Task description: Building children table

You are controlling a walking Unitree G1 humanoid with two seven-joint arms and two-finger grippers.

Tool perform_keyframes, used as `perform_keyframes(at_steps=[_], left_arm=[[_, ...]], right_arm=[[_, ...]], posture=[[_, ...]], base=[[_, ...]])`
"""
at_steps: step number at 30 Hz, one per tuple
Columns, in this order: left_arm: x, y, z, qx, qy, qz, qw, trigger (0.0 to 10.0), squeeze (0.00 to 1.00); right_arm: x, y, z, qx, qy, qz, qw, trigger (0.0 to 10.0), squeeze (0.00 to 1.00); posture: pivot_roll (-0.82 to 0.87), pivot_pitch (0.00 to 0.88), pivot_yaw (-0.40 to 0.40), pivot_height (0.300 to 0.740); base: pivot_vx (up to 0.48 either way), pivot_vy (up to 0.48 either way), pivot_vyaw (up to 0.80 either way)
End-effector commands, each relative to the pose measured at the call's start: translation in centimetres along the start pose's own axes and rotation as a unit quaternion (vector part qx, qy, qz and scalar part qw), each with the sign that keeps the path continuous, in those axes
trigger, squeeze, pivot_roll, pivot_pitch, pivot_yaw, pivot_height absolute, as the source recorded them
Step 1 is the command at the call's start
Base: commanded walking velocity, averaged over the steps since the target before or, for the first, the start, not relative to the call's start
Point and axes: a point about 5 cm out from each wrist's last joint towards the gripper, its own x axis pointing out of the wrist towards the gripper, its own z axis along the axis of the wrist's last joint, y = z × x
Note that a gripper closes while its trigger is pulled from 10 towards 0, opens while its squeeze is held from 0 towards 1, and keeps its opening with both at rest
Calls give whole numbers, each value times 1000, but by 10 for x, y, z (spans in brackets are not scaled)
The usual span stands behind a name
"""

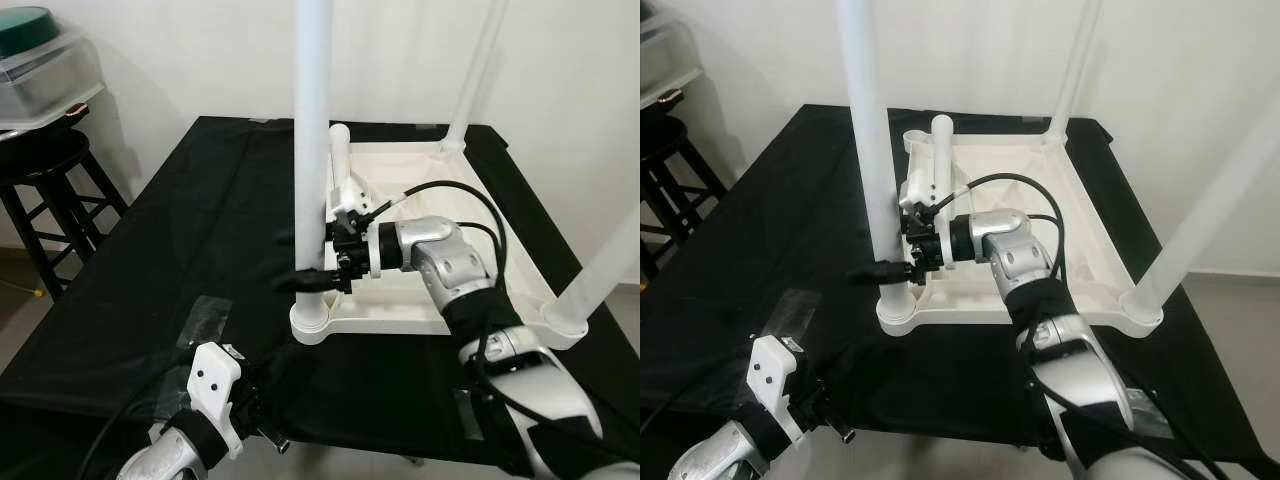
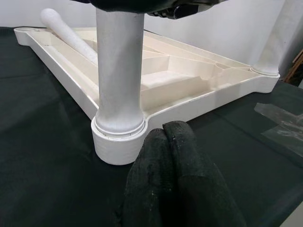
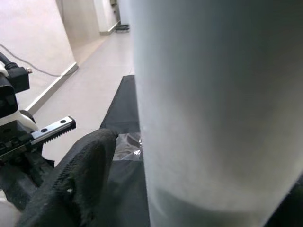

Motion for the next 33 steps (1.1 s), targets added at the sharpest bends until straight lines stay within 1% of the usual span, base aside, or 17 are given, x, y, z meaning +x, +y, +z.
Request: perform_keyframes(at_steps=[1, 2, 9, 17, 18, 19, 20, 21, 22, 23, 24, 25, 26, 27, 29, 31, 33], left_arm=[[-2, 2, -5, -3, 13, 5, 1000, 10000, 0], [-3, 1, -5, -3, 14, 5, 1000, 10000, 0], [-3, 0, -5, -3, 15, 5, 1000, 10000, 0], [-2, 0, -4, -4, 13, 4, 1000, 10000, 0], [-3, 0, -4, -4, 12, 4, 1000, 10000, 0], [-4, 0, -3, -4, 12, 3, 1000, 10000, 0], [-5, 0, -2, -4, 12, 3, 1000, 10000, 0], [-5, 0, -2, -4, 12, 3, 1000, 10000, 0], [-6, 0, -1, -3, 11, 3, 1000, 10000, 0], [-6, 0, -1, -3, 11, 3, 1000, 10000, 0], [-7, 1, -1, -2, 14, 2, 1000, 10000, 0], [-7, 2, -2, -2, 15, 3, 1000, 10000, 0], [-7, 2, -2, -2, 15, 3, 1000, 10000, 0], [-8, 3, -3, -3, 16, 4, 1000, 10000, 0], [-8, 3, -3, -3, 16, 4, 1000, 10000, 0], [-6, 2, -4, -4, 19, -4, 1000, 10000, 0], [-6, 2, -4, -4, 19, -4, 1000, 10000, 0]], right_arm=[[8, -1, 4, -7, 3, 7, 1000, 2078, 0], [12, -4, 2, 1, 2, 5, 1000, 0, 0], [14, -6, -6, 8, 2, 12, 1000, 0, 0], [-7, -2, -29, 27, -16, -24, 999, 0, 0], [-9, 4, -39, 30, -9, -35, 999, 0, 0], [1, 9, -54, 54, 2, -112, 992, 0, 0], [15, 10, -67, 129, -31, -333, 933, 0, 0], [15, 10, -67, 129, -31, -333, 933, 0, 0], [12, 16, -80, 199, -31, -489, 848, 0, 0], [12, 16, -80, 199, -31, -489, 848, 0, 0], [13, 31, -81, 181, -19, -506, 843, 0, 0], [19, 36, -82, 201, -20, -471, 858, 0, 0], [19, 36, -82, 201, -20, -471, 858, 0, 0], [26, 40, -80, 205, -21, -419, 884, 0, 0], [26, 40, -80, 205, -21, -419, 884, 0, 0], [35, 48, -83, 181, 4, -365, 913, 0, 0], [38, 52, -83, 162, 15, -355, 921, 0, 0]], posture=[[78, 49, -9, 740], [79, 51, -9, 740], [78, 55, -9, 740], [60, 64, -6, 740], [54, 75, -15, 740], [53, 80, -26, 740], [52, 87, -25, 740], [52, 87, -25, 740], [62, 95, -23, 740], [62, 95, -23, 740], [53, 107, 2, 740], [19, 61, 13, 740], [19, 61, 13, 740], [19, 61, 13, 740], [19, 61, 13, 740], [43, 68, -11, 740], [43, 69, -11, 740]], base=[[0, 0, 0], [0, 0, 0], [0, 0, 0], [0, 0, 0], [0, 0, 0], [0, 0, 0], [0, 0, 0], [0, 0, 0], [0, 0, 0], [0, 0, 0], [0, 0, 0], [0, 0, 0], [0, 0, 0], [0, 0, 0], [0, 0, 0], [0, 0, 0], [0, 0, 0]])
